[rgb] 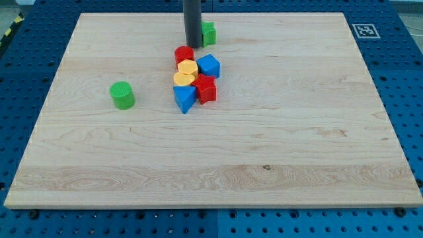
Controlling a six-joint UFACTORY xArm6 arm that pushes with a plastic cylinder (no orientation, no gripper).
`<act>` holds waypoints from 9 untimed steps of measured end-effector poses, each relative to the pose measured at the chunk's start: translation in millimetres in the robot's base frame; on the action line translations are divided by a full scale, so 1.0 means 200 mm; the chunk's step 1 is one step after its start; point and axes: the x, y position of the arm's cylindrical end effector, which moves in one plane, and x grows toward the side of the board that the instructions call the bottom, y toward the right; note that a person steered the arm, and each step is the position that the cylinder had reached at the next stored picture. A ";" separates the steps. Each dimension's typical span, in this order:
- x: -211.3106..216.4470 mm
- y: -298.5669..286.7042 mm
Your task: Slightly move the green star towards the right
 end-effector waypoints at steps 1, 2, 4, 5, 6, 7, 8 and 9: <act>0.01 0.08; 0.00 0.10; -0.16 -0.06; -0.17 0.01; -0.17 0.03; -0.05 0.01; -0.05 0.01; -0.05 0.01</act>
